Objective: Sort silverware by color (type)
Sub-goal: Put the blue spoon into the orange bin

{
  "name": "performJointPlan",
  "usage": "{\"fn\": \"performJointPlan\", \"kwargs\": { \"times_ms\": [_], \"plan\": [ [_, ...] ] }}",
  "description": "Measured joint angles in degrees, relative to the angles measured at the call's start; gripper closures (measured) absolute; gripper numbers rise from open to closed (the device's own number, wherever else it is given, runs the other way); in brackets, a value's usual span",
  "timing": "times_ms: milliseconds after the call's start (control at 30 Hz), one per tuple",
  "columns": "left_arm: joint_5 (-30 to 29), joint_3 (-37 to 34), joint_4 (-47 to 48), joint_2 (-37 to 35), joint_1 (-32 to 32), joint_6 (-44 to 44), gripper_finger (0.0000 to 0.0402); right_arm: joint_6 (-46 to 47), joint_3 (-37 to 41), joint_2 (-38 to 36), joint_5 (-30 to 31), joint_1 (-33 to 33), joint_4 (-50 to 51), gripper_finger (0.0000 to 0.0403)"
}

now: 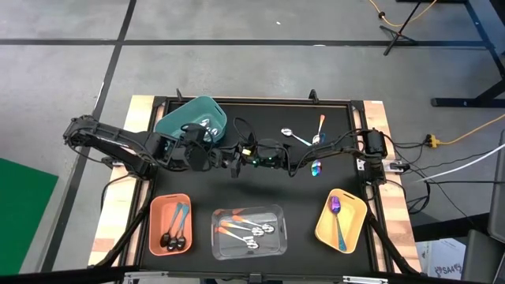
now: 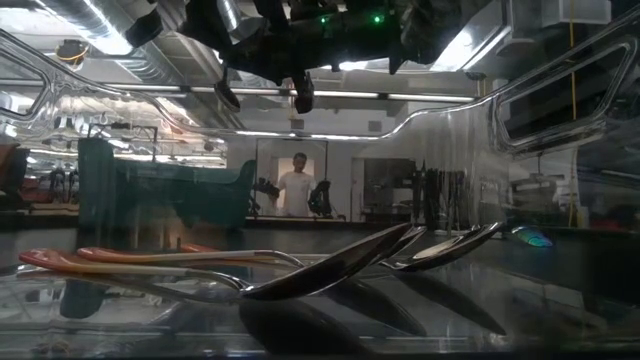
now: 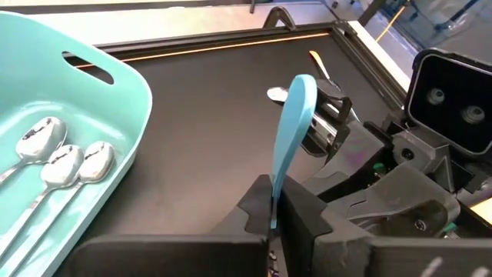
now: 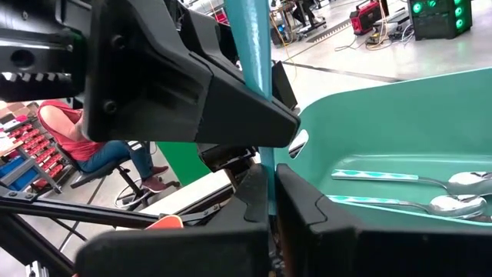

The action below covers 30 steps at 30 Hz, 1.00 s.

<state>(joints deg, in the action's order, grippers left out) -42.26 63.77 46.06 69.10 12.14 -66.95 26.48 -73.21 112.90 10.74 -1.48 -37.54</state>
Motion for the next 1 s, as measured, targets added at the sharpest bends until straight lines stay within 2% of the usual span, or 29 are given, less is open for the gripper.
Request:
{"fn": "performJointPlan", "kwargs": {
  "times_ms": [267,567,667,733,833,1000],
  "plan": [
    [0.0,0.0,0.0,0.0,0.0,0.2,0.0399,0.1,0.0,0.0,1.5,0.0,0.0,0.0392],
    [0.9,-0.1,0.6,0.0,0.0,1.8,0.0400,0.2,0.0,0.0,1.7,0.0,0.2,0.0319],
    [3.1,-0.1,0.6,-0.1,0.0,3.7,0.0400,0.0,0.0,-0.3,-1.2,0.1,2.3,0.0307],
    [6.8,-0.1,0.8,-0.5,0.0,4.8,0.0400,-1.1,0.0,-1.2,-5.7,0.5,5.6,0.0305],
    [15.2,-0.1,1.7,-1.5,0.0,4.8,0.0401,-2.8,0.0,-4.2,-13.4,1.6,12.0,0.0306],
    [34.8,-0.1,5.0,-3.4,0.7,4.3,0.0401,-4.9,-0.1,-8.6,-23.4,3.7,24.9,0.0308]
  ]
}}
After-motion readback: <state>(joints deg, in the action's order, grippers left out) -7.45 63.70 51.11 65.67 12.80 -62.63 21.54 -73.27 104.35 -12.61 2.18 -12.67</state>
